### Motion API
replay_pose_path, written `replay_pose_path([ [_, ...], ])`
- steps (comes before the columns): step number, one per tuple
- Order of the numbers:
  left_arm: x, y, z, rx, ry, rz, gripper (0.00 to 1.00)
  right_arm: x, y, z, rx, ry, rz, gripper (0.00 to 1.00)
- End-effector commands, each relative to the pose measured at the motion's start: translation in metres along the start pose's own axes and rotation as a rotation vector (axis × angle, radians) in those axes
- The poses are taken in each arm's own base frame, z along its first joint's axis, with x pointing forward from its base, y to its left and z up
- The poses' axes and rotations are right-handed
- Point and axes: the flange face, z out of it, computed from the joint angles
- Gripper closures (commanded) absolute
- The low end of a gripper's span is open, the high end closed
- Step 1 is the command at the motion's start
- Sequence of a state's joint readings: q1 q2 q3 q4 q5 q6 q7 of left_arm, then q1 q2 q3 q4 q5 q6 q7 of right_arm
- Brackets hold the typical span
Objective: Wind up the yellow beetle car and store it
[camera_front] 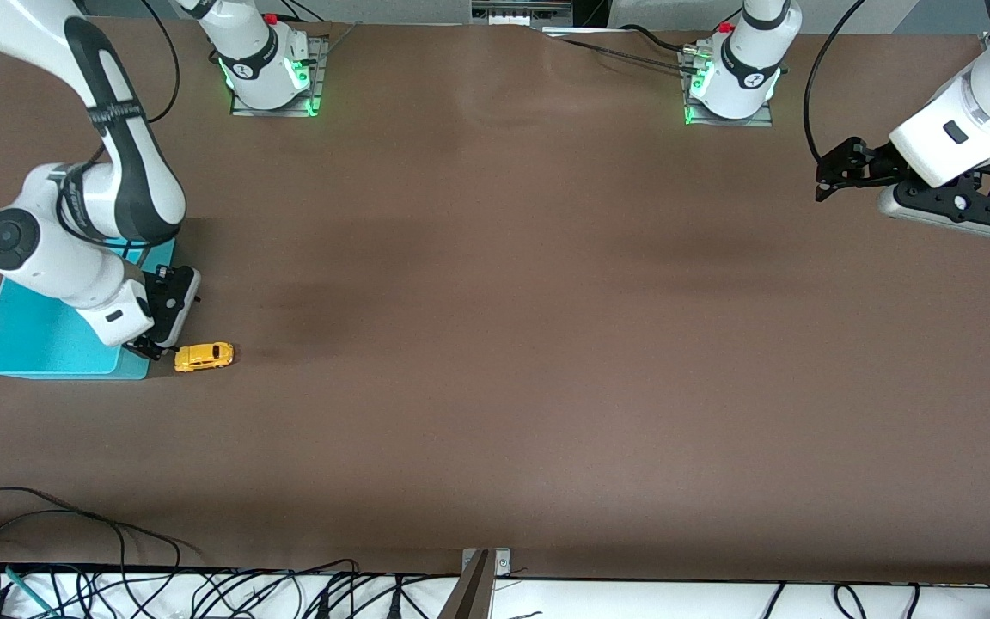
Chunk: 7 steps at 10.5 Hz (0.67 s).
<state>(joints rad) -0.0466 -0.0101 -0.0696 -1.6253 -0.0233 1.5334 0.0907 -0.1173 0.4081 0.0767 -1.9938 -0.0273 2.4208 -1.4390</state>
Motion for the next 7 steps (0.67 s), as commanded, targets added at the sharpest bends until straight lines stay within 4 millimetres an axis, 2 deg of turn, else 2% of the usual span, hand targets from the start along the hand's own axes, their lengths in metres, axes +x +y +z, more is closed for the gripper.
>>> replay_pose_path([
  [1,0.014,-0.005,-0.008,-0.012,0.016,-0.015,0.0,-0.01,0.016,0.026,-0.024,0.013,-0.094,0.0],
  [3,0.013,-0.018,-0.007,-0.014,0.015,-0.041,0.0,-0.009,0.031,0.04,-0.037,0.021,-0.185,0.0],
  [6,0.012,-0.023,-0.007,-0.016,0.015,-0.046,0.0,-0.008,0.031,0.051,-0.033,0.023,-0.212,0.0],
  [7,0.012,-0.023,-0.007,-0.016,0.015,-0.046,0.0,-0.001,0.031,0.056,-0.048,0.031,-0.249,0.0],
])
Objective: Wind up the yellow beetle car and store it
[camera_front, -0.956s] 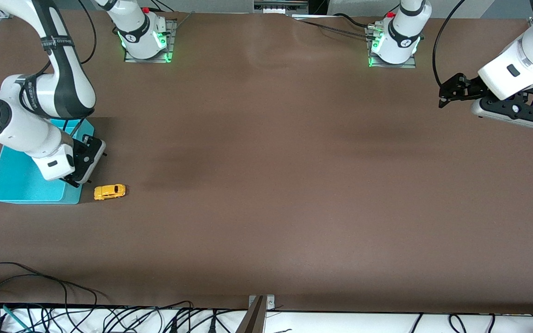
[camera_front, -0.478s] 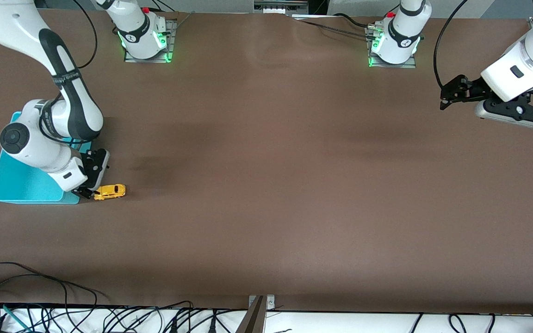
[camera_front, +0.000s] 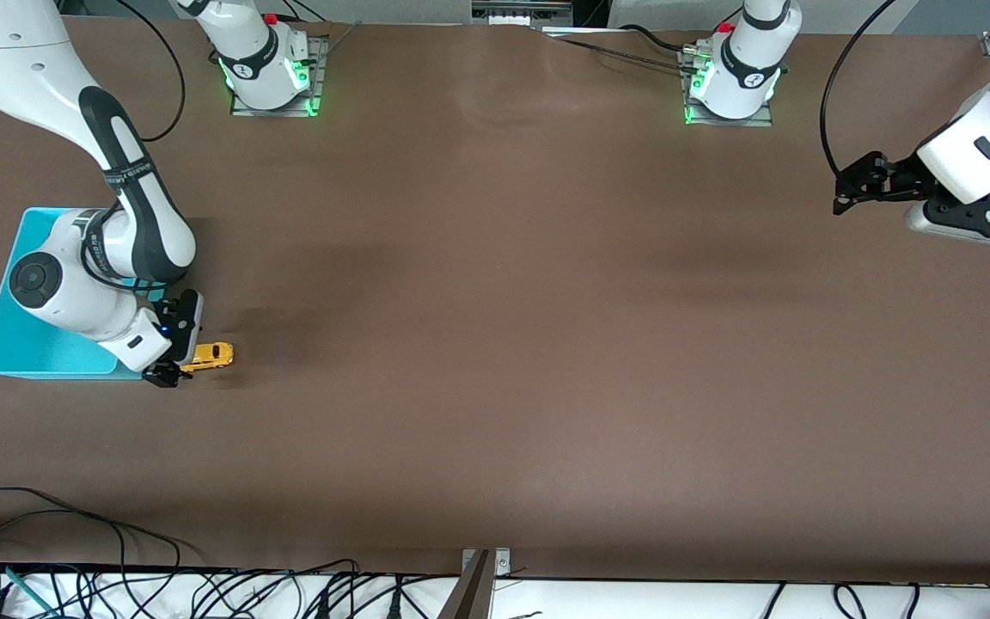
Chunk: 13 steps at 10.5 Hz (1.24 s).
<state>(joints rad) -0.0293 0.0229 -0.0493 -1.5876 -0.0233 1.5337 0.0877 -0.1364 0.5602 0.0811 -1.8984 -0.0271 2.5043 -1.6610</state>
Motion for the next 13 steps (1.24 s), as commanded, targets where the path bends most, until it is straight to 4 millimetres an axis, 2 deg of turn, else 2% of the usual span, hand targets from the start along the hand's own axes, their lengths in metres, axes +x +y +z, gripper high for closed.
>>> replay_pose_path([
  [1,0.004,0.001,-0.007,-0.012,0.009,-0.004,0.0,0.006,0.006,0.011,-0.031,0.017,-0.066,0.0],
  [4,0.004,0.002,-0.007,-0.01,0.009,-0.001,0.0,0.006,0.006,0.012,-0.029,0.026,-0.054,0.01],
  [6,0.004,0.001,-0.007,-0.01,0.009,-0.003,0.0,0.004,-0.002,0.024,-0.006,0.051,-0.02,0.11],
  [7,0.004,0.0,-0.006,-0.012,0.006,-0.006,0.0,0.005,-0.004,0.028,0.0,0.055,-0.017,0.23],
  [9,0.003,-0.001,-0.005,-0.013,-0.003,-0.007,0.0,0.002,-0.005,0.031,0.004,0.058,-0.045,0.59],
  [10,0.002,-0.001,-0.005,-0.014,-0.008,-0.007,0.0,0.002,-0.005,0.028,0.006,0.058,-0.045,0.8],
  [11,0.002,0.0,-0.004,-0.014,-0.009,-0.006,0.0,0.002,-0.004,0.02,0.012,0.059,-0.052,0.95],
  [12,0.002,-0.001,-0.005,-0.014,-0.008,-0.006,0.0,0.003,-0.003,0.005,0.029,0.061,-0.054,1.0],
  [13,0.002,-0.001,-0.004,-0.014,-0.009,-0.006,0.0,0.004,-0.003,-0.018,0.043,0.062,-0.057,1.0],
])
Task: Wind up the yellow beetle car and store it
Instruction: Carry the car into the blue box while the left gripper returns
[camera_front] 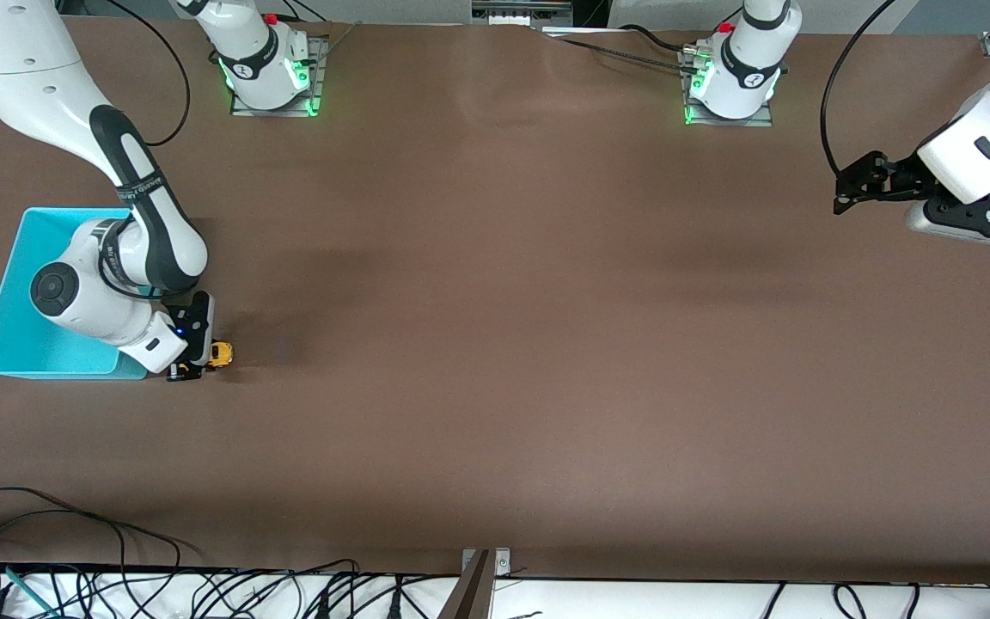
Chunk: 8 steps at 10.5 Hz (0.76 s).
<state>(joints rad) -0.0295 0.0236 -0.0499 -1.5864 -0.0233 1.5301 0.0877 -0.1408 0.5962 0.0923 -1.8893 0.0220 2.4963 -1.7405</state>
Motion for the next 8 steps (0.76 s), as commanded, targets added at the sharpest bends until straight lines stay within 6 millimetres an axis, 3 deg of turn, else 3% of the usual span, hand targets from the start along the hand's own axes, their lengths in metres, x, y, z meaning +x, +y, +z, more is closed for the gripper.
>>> replay_pose_path([
  [1,0.002,-0.001,-0.005,-0.014,-0.006,-0.006,0.0,0.005,-0.004,-0.063,0.036,0.022,-0.018,1.0],
  [5,0.002,-0.002,-0.004,-0.014,-0.008,-0.008,0.0,0.015,-0.03,-0.155,0.081,0.014,-0.033,1.0],
  [6,0.002,-0.001,-0.004,-0.014,-0.008,-0.006,0.0,0.005,-0.044,-0.175,0.09,0.003,-0.034,1.0],
  [8,0.002,-0.001,-0.004,-0.015,-0.008,-0.006,0.0,-0.031,-0.071,-0.184,0.103,0.011,-0.135,0.99],
])
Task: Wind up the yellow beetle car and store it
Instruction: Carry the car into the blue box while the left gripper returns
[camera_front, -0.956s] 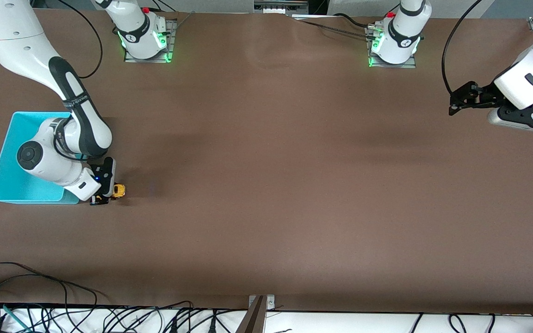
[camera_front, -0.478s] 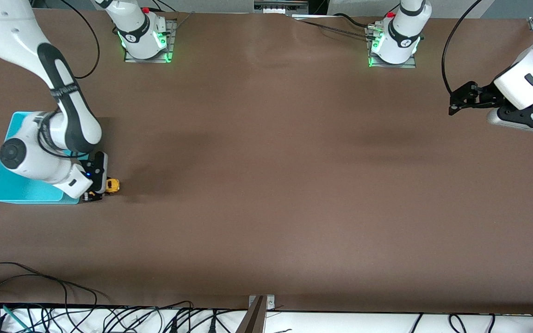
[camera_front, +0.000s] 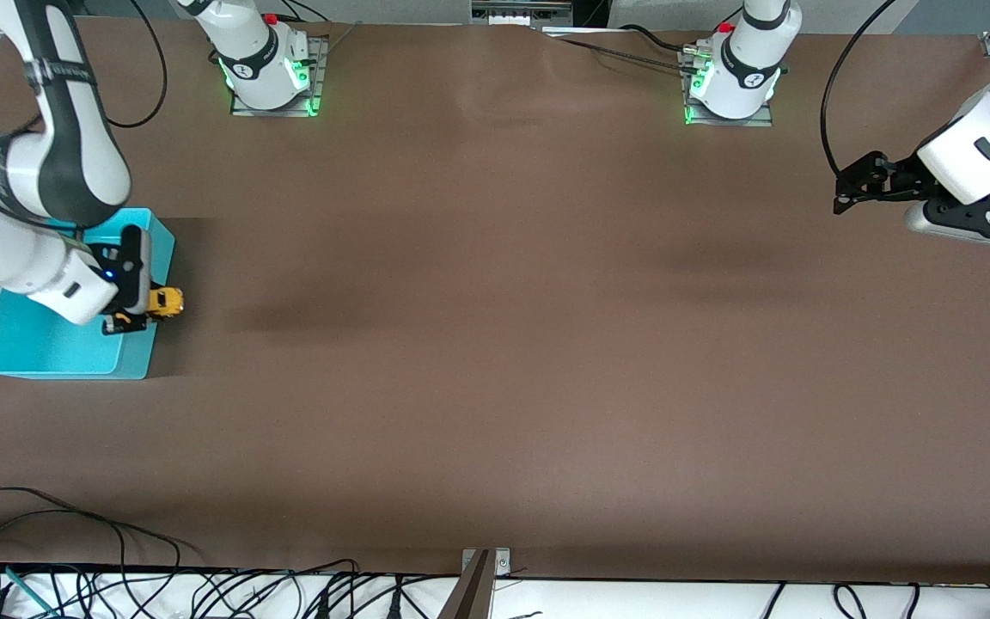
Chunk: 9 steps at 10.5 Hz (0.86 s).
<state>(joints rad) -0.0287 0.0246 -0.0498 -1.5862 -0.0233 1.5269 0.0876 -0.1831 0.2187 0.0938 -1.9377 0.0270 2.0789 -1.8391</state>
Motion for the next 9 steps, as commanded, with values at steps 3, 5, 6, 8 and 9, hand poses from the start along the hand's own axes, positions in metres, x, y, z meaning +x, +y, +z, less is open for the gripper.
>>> replay_pose_path([
  [3,0.002,0.0,-0.005,-0.016,-0.004,-0.005,0.0,-0.077,-0.068,-0.005,0.001,0.01,-0.227,0.97],
  [5,0.002,0.0,-0.005,-0.016,-0.004,-0.005,0.0,-0.112,-0.077,0.012,-0.007,0.011,-0.326,0.97],
  [6,0.002,0.0,-0.005,-0.015,-0.004,-0.004,0.0,-0.13,-0.082,0.024,-0.011,0.013,-0.374,0.97],
  [8,0.002,0.001,-0.004,-0.018,-0.008,-0.002,0.0,-0.156,-0.088,0.052,-0.021,0.026,-0.483,0.97],
  [9,0.001,-0.001,-0.005,-0.019,-0.009,-0.007,0.0,-0.165,-0.092,0.067,-0.012,0.046,-0.529,0.97],
])
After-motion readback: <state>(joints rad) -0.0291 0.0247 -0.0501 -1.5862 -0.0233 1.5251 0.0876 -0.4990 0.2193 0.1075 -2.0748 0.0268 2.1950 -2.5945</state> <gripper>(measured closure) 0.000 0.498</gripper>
